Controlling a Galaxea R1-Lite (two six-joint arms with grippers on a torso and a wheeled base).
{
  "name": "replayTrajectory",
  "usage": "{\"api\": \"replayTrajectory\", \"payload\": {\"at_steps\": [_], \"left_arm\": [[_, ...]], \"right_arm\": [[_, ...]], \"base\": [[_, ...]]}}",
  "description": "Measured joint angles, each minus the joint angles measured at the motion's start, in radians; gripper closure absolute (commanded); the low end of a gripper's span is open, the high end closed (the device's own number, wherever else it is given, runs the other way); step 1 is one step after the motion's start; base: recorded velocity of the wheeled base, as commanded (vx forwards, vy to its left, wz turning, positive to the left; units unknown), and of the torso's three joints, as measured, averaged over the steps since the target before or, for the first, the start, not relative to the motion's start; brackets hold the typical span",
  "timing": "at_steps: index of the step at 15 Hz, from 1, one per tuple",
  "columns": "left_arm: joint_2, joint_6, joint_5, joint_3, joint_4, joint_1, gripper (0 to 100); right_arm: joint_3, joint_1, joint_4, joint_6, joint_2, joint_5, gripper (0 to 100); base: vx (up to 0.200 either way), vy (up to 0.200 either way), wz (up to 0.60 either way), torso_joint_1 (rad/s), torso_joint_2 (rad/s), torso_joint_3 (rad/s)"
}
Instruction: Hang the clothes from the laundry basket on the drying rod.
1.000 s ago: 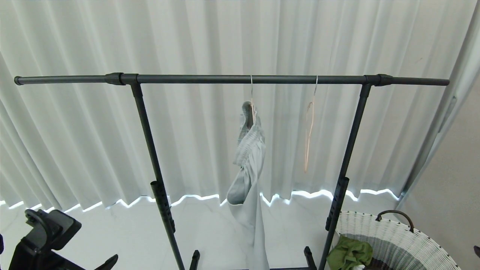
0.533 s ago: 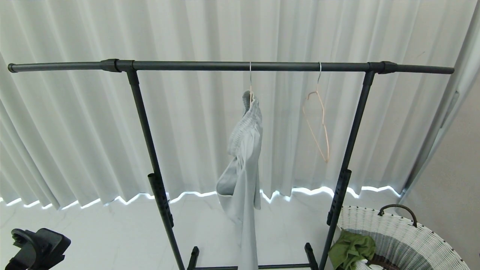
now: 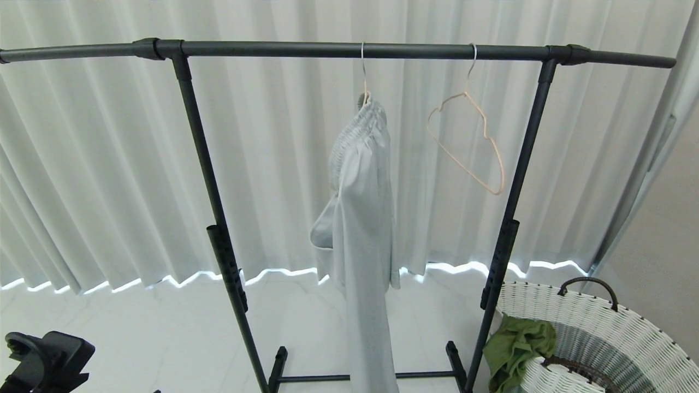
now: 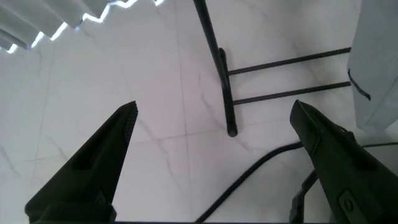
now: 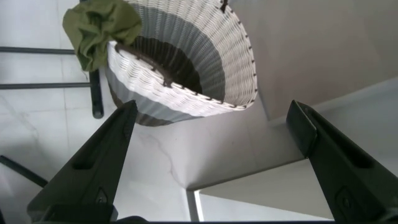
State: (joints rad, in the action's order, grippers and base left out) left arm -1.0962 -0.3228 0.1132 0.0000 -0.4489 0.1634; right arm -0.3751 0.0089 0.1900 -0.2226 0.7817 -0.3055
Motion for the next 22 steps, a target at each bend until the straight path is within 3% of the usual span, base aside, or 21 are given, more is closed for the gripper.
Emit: {"api": "replayTrajectory", "payload": {"at_steps": [1,4,5,8,11,15,22], "left_arm": [[0.000,0.038,0.000,-0.003,0.000,-0.002,0],[-0.009,0.302,-0.055,-0.089,0.000,-0.009,0],[-0.019,0.321,-0.101,-0.110,-0.001,-0.025,0],[-0.036,0.329,-0.167,-0.104,0.000,-0.138,0],[-0.048,0.324,-0.178,-0.099,-0.005,-0.220,0],[-0.046,0.327,-0.181,-0.099,-0.005,-0.228,0],[-0.043,0.327,-0.178,-0.138,-0.007,-0.237,0]], "right_arm": [[0.001,-0.006,0.000,0.000,0.000,0.000,0],[0.011,-0.020,0.001,0.000,-0.005,0.000,0],[0.017,-0.021,0.001,0.000,-0.006,0.001,0],[0.027,-0.022,0.000,-0.005,-0.012,0.001,0],[0.043,-0.023,-0.003,-0.017,-0.023,0.001,0],[0.088,-0.023,-0.001,-0.076,-0.072,0.001,0],[0.123,-0.019,-0.001,-0.107,-0.116,0.023,0]], "base": [[0.000,0.000,0.00,-0.110,0.45,0.344],[0.000,0.000,0.00,-0.045,0.31,0.214],[0.000,0.000,0.00,0.000,0.00,0.000],[0.000,0.000,0.00,0.000,0.00,0.000],[0.000,0.000,0.00,-0.015,0.06,0.058],[0.000,0.000,0.00,-0.011,0.04,0.044],[0.029,0.000,0.00,0.001,0.00,0.000]]}}
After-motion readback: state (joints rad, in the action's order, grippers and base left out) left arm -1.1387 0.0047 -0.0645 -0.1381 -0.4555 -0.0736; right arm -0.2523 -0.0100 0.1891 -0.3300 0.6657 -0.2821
